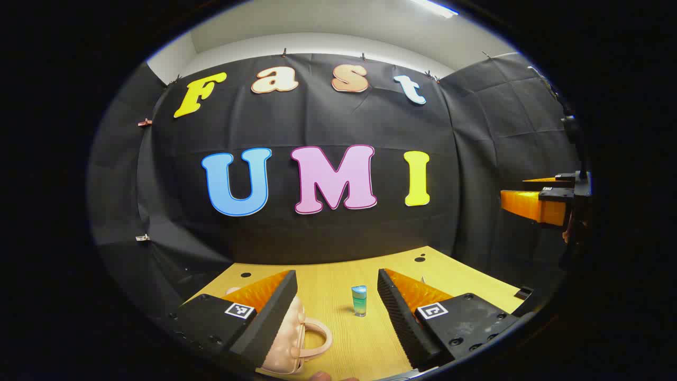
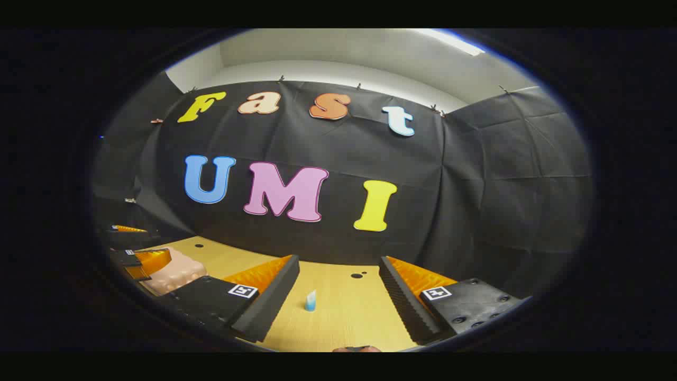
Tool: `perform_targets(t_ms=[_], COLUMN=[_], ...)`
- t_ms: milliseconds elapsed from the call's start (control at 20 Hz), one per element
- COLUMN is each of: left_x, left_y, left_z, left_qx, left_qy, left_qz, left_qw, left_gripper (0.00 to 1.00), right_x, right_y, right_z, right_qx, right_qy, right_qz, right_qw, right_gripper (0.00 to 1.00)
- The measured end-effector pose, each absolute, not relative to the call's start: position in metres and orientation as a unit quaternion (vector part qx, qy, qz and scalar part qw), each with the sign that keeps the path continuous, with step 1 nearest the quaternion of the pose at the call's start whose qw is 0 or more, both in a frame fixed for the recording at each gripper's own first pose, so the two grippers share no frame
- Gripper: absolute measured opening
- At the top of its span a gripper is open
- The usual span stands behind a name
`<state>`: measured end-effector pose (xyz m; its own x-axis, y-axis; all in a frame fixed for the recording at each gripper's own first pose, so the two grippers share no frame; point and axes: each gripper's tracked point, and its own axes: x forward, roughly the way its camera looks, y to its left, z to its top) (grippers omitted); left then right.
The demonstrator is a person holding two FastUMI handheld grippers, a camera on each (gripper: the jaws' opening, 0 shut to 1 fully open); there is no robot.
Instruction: First open the suitcase, pack the skin care products into it, and then close the suitcase.
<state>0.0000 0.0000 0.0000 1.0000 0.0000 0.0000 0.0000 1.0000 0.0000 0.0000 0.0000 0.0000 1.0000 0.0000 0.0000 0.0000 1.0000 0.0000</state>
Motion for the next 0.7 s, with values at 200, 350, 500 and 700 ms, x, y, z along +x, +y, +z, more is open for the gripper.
perform_targets(t_ms=[200, 350, 500, 700], left_x=[0.002, 0.005, 0.005, 0.006], left_y=[0.003, 0.008, 0.009, 0.01], left_z=[-0.006, -0.009, -0.011, -0.011], left_qx=[-0.001, -0.001, -0.001, -0.002], left_qy=[0.011, 0.014, 0.017, 0.015], left_qz=[0.0, 0.001, 0.001, -0.002], left_qw=[1.0, 1.0, 1.0, 1.0], left_gripper=[0.96, 0.98, 0.97, 0.98], right_x=[0.004, 0.007, 0.009, 0.011], right_y=[0.006, 0.012, 0.018, 0.025], right_z=[0.001, 0.002, 0.001, 0.0], right_qx=[-0.003, -0.002, -0.002, 0.0], right_qy=[-0.001, -0.002, -0.002, -0.001], right_qz=[0.006, 0.011, 0.017, 0.023], right_qw=[1.0, 1.0, 1.0, 1.0], right_gripper=[0.96, 0.96, 0.96, 0.96])
